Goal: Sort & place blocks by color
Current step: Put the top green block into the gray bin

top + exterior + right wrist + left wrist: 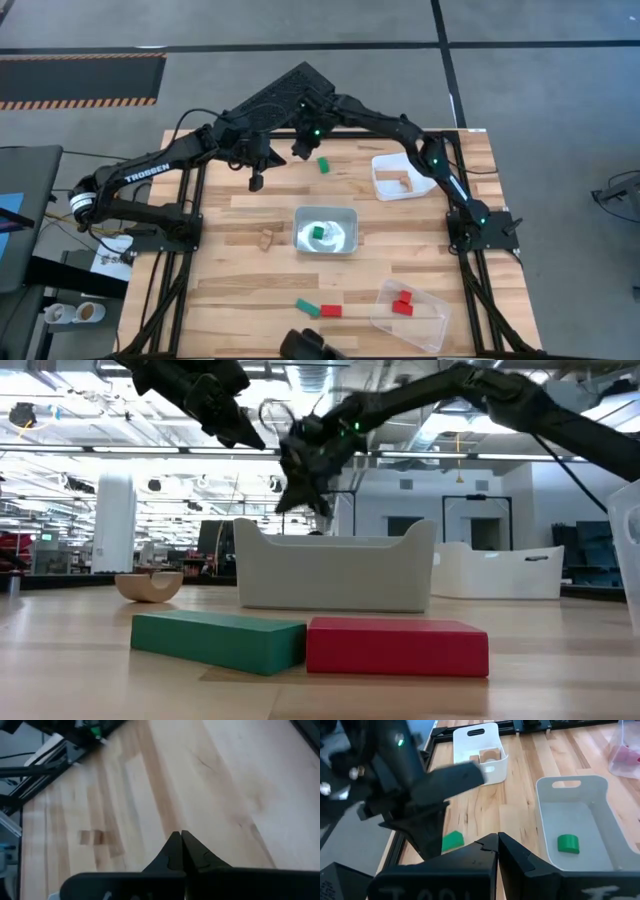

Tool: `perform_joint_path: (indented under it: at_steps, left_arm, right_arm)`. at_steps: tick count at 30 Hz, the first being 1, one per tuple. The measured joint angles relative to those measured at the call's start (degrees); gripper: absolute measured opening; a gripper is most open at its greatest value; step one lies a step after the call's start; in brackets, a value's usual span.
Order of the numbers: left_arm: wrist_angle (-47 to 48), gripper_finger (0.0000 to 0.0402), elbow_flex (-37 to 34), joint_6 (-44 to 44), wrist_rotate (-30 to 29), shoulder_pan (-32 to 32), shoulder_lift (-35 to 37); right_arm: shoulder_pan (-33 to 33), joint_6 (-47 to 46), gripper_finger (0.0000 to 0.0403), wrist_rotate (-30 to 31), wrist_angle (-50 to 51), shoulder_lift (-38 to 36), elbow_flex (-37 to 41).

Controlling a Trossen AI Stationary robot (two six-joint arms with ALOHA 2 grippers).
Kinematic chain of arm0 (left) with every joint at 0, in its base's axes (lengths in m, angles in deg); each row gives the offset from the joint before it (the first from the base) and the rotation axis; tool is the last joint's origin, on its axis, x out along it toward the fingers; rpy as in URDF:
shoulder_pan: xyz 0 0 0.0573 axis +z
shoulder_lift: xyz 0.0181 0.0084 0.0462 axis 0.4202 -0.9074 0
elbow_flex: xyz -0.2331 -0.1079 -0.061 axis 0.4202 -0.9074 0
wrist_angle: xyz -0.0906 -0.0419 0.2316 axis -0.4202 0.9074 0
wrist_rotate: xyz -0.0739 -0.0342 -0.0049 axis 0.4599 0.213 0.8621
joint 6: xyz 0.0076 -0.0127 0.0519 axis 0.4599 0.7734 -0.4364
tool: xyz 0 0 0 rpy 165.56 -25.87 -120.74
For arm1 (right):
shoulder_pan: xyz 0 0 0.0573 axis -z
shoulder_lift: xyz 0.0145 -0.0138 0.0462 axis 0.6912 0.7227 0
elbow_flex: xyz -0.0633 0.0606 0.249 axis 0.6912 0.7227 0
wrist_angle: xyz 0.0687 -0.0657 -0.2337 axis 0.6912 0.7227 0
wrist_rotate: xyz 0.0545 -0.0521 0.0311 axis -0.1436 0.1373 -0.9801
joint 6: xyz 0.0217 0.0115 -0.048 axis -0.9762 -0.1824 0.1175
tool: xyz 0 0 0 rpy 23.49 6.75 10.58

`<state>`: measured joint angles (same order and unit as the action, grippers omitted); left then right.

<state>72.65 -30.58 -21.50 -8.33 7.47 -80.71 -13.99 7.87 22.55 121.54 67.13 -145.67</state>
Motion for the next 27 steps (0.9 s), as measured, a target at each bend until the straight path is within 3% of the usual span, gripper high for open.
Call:
perform_joint_path:
  at_steps: [6, 13, 16, 22, 27]
  left_arm:
    - [-0.06, 0.0000, -0.55, 0.00, 0.21, -0.02, 0.00]
    - [-1.03, 0.0000, -0.55, -1.38, 1.44, -0.02, -0.21]
    - [-2.59, 0.0000, -0.55, -1.64, 1.48, -0.02, -0.52]
    - [-9.20, 0.0000, -0.48, -1.03, 2.69, -0.09, -4.35]
    - [-15.60, 0.0000, -0.48, -1.08, 3.65, -0.04, -12.37]
  right_arm:
    - [-3.25, 0.62, 0.0000, 3.25, -4.85, -6.77, 7.71]
    - [-1.66, -3.89, 0.0000, 2.83, -27.16, -22.27, 36.98]
    - [0.33, -6.86, 0.0000, 2.92, -35.38, -26.76, 45.78]
    - [2.43, -8.08, 0.0000, 5.00, -34.55, -25.83, 48.57]
    - [2.60, -6.23, 0.0000, 10.09, -31.88, -25.29, 48.74]
